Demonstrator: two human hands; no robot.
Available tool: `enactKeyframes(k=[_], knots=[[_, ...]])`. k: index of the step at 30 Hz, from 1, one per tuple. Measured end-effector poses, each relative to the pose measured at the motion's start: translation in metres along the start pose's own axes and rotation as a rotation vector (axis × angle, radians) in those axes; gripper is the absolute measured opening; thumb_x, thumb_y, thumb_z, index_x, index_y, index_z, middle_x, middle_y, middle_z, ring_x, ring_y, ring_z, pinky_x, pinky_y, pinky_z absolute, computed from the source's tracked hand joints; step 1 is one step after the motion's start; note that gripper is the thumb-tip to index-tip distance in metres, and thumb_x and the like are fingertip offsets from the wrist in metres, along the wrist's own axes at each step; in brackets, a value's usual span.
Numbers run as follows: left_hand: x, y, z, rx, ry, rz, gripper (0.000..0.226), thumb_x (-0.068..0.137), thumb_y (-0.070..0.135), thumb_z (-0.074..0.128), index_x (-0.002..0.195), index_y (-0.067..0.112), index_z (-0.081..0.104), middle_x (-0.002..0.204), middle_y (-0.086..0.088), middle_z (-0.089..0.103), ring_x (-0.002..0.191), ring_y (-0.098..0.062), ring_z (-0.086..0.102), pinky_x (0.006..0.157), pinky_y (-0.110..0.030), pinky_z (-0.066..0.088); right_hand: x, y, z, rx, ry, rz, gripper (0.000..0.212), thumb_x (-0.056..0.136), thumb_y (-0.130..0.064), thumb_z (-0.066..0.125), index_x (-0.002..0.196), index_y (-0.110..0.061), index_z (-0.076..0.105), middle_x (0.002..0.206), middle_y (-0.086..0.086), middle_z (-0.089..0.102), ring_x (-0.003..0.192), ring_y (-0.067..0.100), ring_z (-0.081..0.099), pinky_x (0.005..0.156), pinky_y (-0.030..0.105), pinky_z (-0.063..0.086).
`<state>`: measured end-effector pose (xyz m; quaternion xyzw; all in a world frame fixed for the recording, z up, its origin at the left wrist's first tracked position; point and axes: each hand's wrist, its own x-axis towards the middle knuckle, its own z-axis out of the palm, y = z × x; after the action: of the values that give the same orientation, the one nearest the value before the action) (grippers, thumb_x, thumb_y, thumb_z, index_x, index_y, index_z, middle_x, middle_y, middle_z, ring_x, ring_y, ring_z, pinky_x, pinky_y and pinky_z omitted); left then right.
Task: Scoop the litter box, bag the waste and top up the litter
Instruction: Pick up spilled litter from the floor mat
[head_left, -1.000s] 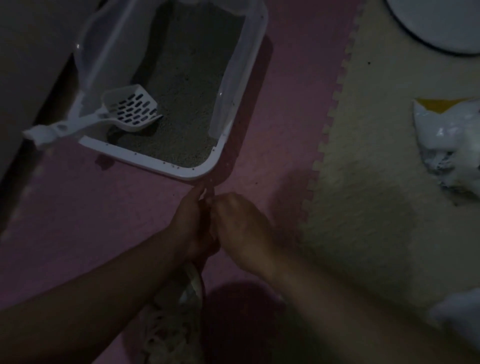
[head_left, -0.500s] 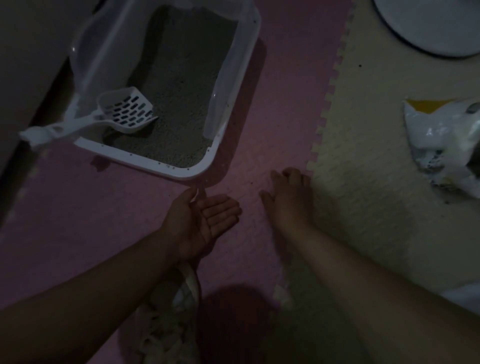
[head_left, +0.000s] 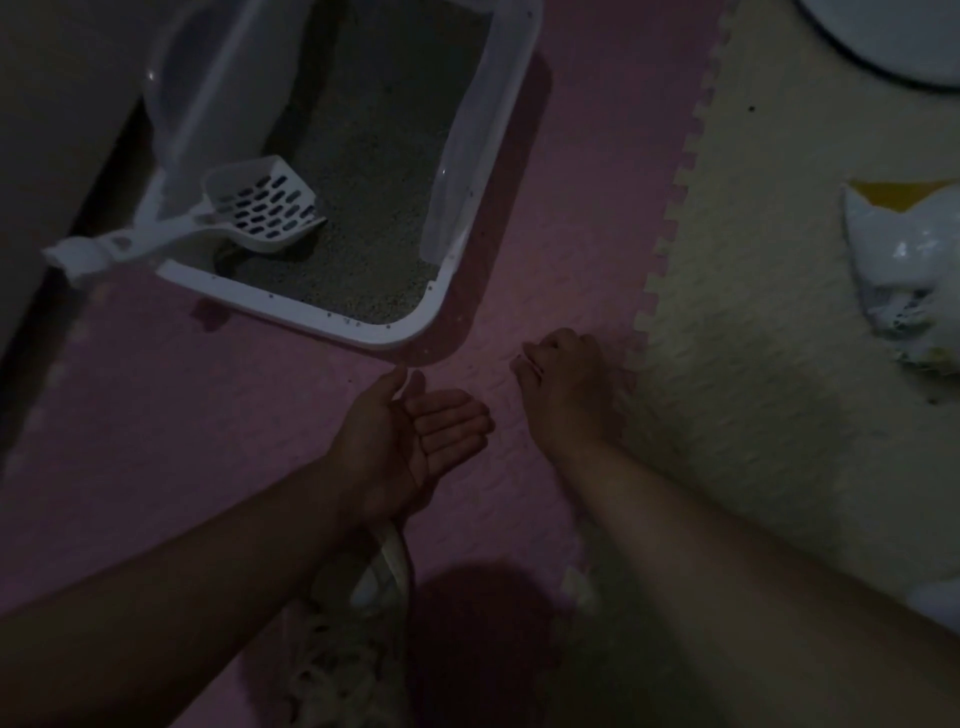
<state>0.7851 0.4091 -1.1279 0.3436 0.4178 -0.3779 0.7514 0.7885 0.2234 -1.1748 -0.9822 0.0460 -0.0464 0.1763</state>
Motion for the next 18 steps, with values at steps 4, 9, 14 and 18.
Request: enactKeyframes(k=[4,9,14,18], knots=[[0.001,0.0,0.002,0.003,-0.007,-0.008,0.068,0.098,0.049,0.044,0.125,-0.012,0.057,0.123,-0.032,0.066,0.117,-0.044,0.063,0.101,-0.052,0.049,0.002,0.002,0.0,0.097,-0.061,-0.04,0.014,0.09,-0.014,0.066,0.087,-0.008,0.078,0.084,0.01,0.064,0.077,0.031,0.058,0.065,0.035,0.05],[0.003,0.001,0.0,0.007,-0.006,-0.018,0.069,0.098,0.049,0.045,0.127,-0.012,0.056,0.124,-0.032,0.065,0.12,-0.044,0.061,0.103,-0.052,0.047,0.008,0.011,0.003,0.086,-0.077,-0.145,0.008,0.084,-0.004,0.072,0.077,-0.006,0.073,0.079,0.013,0.062,0.072,0.031,0.059,0.061,0.033,0.044],[0.002,0.003,0.001,0.015,-0.004,-0.024,0.068,0.098,0.047,0.046,0.129,-0.012,0.055,0.125,-0.032,0.064,0.12,-0.044,0.061,0.103,-0.052,0.048,0.019,0.015,0.002,0.017,-0.169,-0.284,0.018,0.065,0.006,0.078,0.071,-0.004,0.064,0.076,0.016,0.058,0.068,0.034,0.058,0.057,0.039,0.05],[0.003,0.005,0.001,0.01,0.005,-0.019,0.067,0.099,0.048,0.045,0.128,-0.011,0.057,0.123,-0.031,0.066,0.117,-0.043,0.063,0.101,-0.052,0.049,0.018,0.012,0.007,0.0,-0.203,-0.176,0.012,0.076,0.001,0.07,0.077,-0.007,0.061,0.083,0.016,0.057,0.077,0.036,0.056,0.064,0.042,0.048]])
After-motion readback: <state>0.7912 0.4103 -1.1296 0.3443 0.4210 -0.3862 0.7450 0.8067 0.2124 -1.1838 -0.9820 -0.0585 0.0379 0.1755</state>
